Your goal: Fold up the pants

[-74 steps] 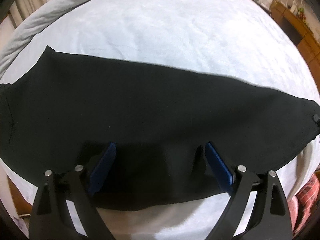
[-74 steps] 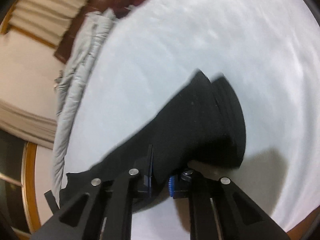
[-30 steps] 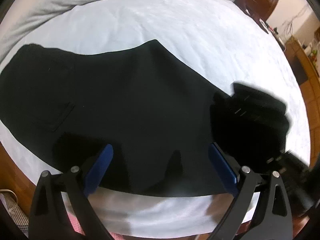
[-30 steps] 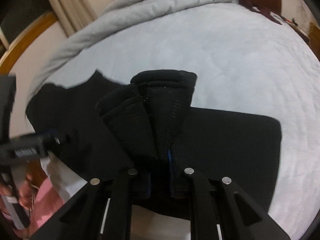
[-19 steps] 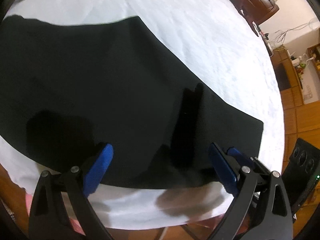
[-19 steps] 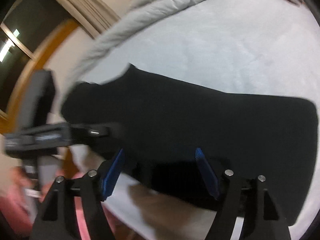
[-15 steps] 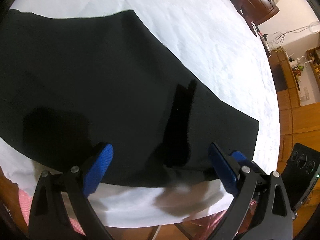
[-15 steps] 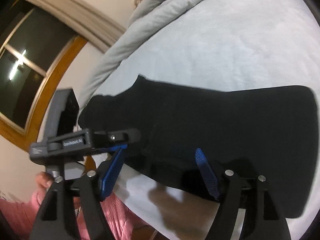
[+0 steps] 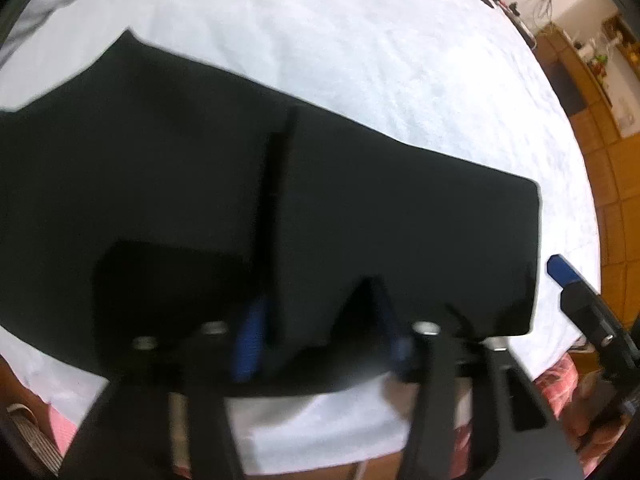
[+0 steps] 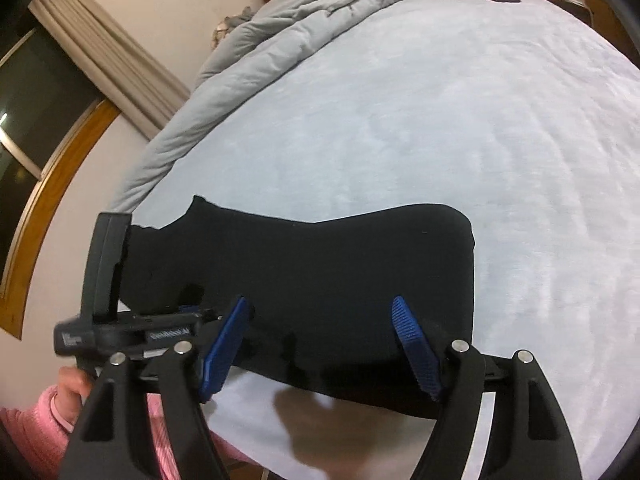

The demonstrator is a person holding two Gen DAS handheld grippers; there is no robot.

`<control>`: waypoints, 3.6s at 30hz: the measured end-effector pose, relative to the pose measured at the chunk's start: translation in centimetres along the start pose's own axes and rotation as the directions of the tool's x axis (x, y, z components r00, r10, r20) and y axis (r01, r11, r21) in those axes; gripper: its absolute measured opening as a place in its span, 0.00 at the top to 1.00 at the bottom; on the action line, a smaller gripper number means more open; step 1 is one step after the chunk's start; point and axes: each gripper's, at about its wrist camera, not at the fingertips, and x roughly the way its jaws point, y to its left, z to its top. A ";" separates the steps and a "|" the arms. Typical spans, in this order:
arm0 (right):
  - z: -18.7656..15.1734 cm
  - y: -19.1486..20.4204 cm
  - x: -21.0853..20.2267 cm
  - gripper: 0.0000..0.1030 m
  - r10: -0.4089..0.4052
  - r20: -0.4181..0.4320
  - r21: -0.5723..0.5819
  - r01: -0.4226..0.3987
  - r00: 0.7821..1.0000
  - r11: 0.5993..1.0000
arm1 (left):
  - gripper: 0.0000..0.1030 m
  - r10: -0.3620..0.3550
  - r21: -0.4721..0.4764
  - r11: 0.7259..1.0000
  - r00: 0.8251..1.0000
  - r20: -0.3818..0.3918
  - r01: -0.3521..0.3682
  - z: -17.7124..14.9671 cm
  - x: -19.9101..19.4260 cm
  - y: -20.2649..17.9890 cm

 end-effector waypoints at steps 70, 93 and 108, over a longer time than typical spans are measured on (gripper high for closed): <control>0.0 4.0 1.8 0.48 0.014 -0.113 0.014 -0.012 0.993 1.000 | 0.26 0.114 -0.084 0.991 0.979 0.169 -0.101 1.7 -7.9 10.8; -0.9 10.7 12.2 0.39 -0.204 -0.313 -0.159 0.161 0.928 0.974 | 0.20 0.054 -0.578 0.814 0.986 0.157 0.047 1.0 -8.6 33.8; -1.3 10.7 12.3 0.33 -0.189 -0.301 -0.168 0.144 0.935 0.975 | 0.20 -0.012 -0.585 0.798 0.975 0.222 0.143 2.8 -8.5 33.4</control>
